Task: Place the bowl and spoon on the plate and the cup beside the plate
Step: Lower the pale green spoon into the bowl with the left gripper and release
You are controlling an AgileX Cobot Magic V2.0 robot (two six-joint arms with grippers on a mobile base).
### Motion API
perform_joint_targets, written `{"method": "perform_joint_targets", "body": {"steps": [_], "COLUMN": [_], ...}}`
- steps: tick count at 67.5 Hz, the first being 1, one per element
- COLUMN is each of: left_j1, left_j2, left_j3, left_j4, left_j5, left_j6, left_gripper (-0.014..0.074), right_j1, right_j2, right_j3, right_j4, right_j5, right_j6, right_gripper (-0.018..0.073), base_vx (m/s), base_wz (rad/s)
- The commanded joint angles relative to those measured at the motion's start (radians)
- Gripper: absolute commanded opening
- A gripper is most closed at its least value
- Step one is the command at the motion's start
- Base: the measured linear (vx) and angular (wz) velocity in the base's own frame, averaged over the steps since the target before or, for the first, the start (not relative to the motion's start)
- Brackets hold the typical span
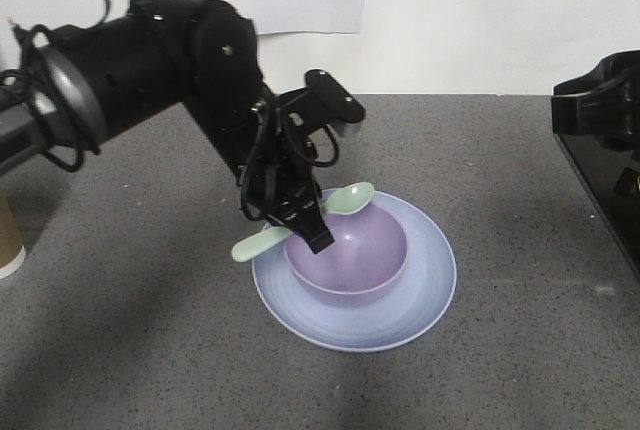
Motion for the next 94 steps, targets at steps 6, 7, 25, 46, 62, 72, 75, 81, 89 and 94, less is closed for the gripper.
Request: {"method": "perform_joint_targets", "body": {"steps": [6, 7, 25, 46, 62, 72, 75, 81, 89, 94], "left_j1": [-0.050, -0.052, -0.062, -0.062, -0.062, -0.062, -0.062, -0.062, -0.062, -0.062], "left_j2": [-0.018, -0.015, 0.026, 0.033, 0.033, 0.033, 0.033, 0.033, 0.033, 0.033], "left_j3": [-0.050, -0.050, -0.051, -0.051, -0.051, -0.070, -0.089, -0.128, -0.153, -0.151], "left_j4": [0.109, 0.109, 0.107, 0.106, 0.106, 0.106, 0.104, 0.090, 0.081, 0.081], "left_j5": [0.014, 0.014, -0.018, -0.012, -0.013, -0.008, -0.008, -0.004, 0.013, 0.013], "left_j6": [-0.046, -0.046, -0.097, -0.115, -0.115, -0.115, -0.124, -0.145, -0.151, -0.152], "left_gripper": [0.0004, 0.0004, 0.0004, 0.0008, 0.0044, 0.0083, 0.0097, 0.0131, 0.0248, 0.0262], "right_j1": [-0.004, -0.004, -0.004, -0.004, -0.004, -0.004, -0.004, -0.004, -0.004, -0.004], "right_j2": [-0.012, -0.012, -0.012, -0.013, -0.013, -0.013, -0.013, -0.013, -0.013, -0.013], "right_j3": [-0.027, -0.027, -0.027, 0.002, 0.035, 0.035, 0.035, 0.035, 0.035, 0.035], "right_j4": [-0.018, -0.018, -0.017, -0.017, -0.017, -0.018, -0.018, -0.018, -0.018, -0.018], "right_j5": [-0.048, -0.048, -0.042, -0.064, -0.104, -0.104, -0.104, -0.104, -0.107, -0.107], "right_j6": [-0.007, -0.007, -0.007, -0.007, -0.007, -0.007, -0.007, -0.007, -0.007, -0.007], "right_gripper": [0.0339, 0.0339, 0.0339, 0.0339, 0.0339, 0.0339, 0.0339, 0.0339, 0.0339, 0.0339], "base_vx": [0.00, 0.00, 0.00, 0.00, 0.00, 0.00, 0.00, 0.00, 0.00, 0.00], "base_wz": [0.00, 0.00, 0.00, 0.00, 0.00, 0.00, 0.00, 0.00, 0.00, 0.00]}}
